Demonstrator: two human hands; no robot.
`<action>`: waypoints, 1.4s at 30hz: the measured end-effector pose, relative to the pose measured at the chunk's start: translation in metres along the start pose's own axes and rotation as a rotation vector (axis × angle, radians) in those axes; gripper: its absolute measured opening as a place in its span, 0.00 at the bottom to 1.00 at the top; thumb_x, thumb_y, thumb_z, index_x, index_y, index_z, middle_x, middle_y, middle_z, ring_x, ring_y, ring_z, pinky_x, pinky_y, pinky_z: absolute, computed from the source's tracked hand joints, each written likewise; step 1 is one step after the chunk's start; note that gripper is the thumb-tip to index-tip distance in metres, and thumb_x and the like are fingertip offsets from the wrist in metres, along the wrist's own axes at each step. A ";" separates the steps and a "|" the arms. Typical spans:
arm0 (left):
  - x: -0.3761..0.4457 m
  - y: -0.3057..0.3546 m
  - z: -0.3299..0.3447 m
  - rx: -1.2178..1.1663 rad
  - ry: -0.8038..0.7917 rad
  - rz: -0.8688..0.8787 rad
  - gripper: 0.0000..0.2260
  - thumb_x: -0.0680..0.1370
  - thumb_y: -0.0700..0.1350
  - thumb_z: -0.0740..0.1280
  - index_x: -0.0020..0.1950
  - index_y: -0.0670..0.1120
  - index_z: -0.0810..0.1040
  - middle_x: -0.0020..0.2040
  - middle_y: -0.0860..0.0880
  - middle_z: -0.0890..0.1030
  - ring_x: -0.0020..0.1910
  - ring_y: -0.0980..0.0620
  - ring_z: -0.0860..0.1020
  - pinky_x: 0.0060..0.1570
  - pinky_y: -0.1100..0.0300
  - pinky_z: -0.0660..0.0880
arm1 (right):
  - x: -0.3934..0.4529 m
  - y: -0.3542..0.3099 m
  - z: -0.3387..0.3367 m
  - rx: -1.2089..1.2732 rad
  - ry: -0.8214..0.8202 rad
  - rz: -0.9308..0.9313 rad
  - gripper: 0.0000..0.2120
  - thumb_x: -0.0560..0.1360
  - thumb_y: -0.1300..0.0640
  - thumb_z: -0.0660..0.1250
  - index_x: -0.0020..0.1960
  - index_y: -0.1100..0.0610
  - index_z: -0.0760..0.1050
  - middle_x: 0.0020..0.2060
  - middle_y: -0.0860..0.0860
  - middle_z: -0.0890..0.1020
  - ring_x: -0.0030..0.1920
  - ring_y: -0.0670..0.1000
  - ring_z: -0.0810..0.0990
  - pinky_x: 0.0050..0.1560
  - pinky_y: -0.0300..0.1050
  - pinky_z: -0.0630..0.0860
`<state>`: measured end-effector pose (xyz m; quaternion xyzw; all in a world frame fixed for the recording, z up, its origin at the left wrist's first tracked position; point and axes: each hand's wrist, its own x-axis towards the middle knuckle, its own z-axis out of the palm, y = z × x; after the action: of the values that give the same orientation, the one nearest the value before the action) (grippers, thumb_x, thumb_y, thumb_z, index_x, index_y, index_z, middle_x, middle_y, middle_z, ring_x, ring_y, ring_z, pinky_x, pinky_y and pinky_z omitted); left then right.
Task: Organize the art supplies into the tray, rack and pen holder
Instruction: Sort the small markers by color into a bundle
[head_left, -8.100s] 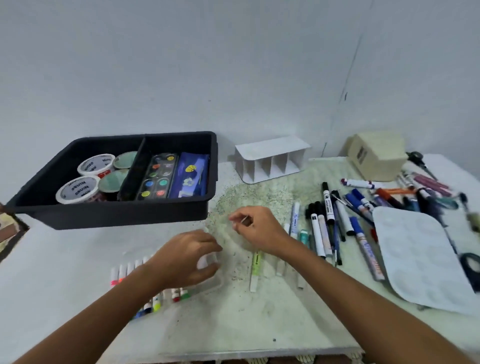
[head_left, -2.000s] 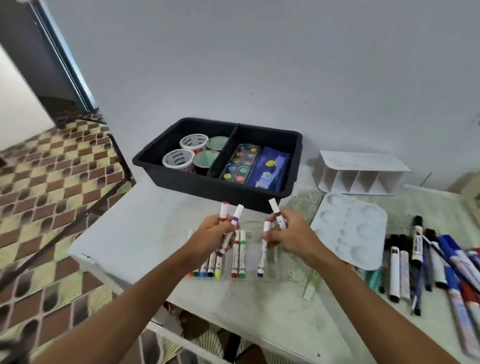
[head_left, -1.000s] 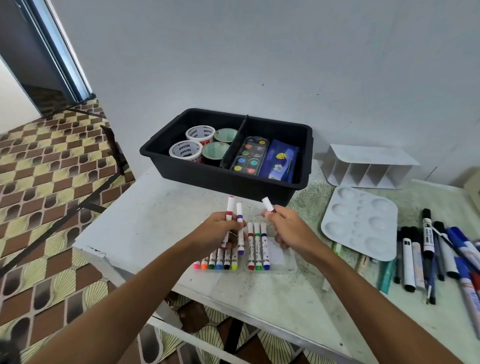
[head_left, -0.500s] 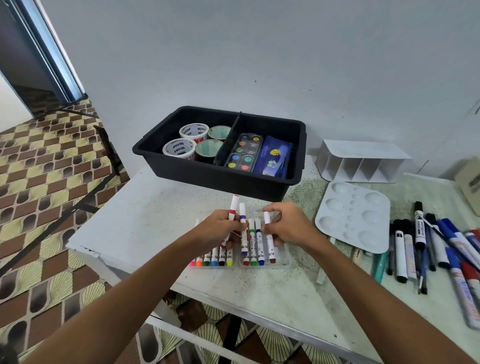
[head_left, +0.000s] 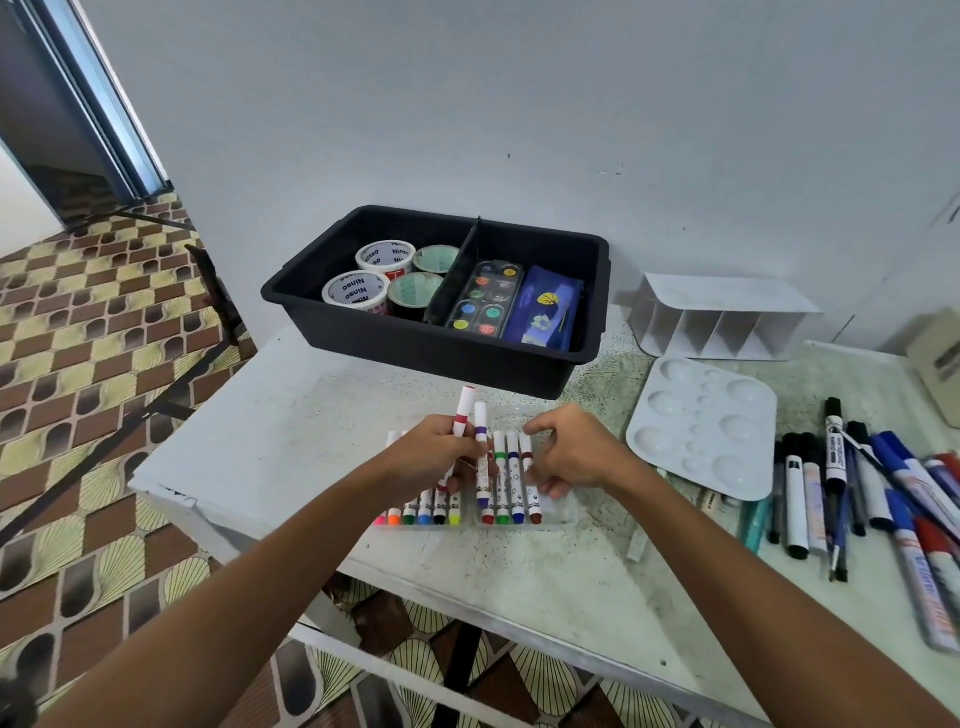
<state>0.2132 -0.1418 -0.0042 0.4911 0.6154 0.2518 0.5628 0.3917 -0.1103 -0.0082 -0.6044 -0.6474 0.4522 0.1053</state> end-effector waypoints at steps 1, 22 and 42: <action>0.000 0.000 0.000 -0.003 0.000 0.000 0.04 0.80 0.41 0.63 0.47 0.43 0.75 0.42 0.48 0.82 0.38 0.54 0.80 0.37 0.64 0.78 | -0.001 0.001 0.001 -0.013 -0.005 -0.005 0.35 0.67 0.72 0.74 0.71 0.62 0.67 0.41 0.62 0.83 0.32 0.54 0.83 0.32 0.44 0.81; 0.002 -0.003 0.001 0.038 0.032 0.007 0.05 0.81 0.41 0.62 0.46 0.44 0.76 0.42 0.48 0.81 0.39 0.53 0.80 0.38 0.65 0.76 | -0.004 -0.001 0.017 -0.415 0.022 -0.132 0.30 0.61 0.55 0.81 0.60 0.52 0.77 0.52 0.49 0.80 0.49 0.51 0.78 0.51 0.50 0.77; 0.014 -0.017 0.016 0.611 0.064 0.473 0.18 0.70 0.51 0.76 0.56 0.46 0.80 0.40 0.52 0.79 0.38 0.57 0.76 0.40 0.60 0.77 | 0.003 0.010 -0.010 0.323 0.242 -0.034 0.09 0.72 0.69 0.70 0.49 0.60 0.78 0.35 0.58 0.82 0.25 0.45 0.77 0.21 0.36 0.68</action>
<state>0.2246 -0.1402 -0.0289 0.7563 0.5491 0.1950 0.2975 0.4050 -0.1044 -0.0111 -0.6186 -0.5593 0.4722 0.2856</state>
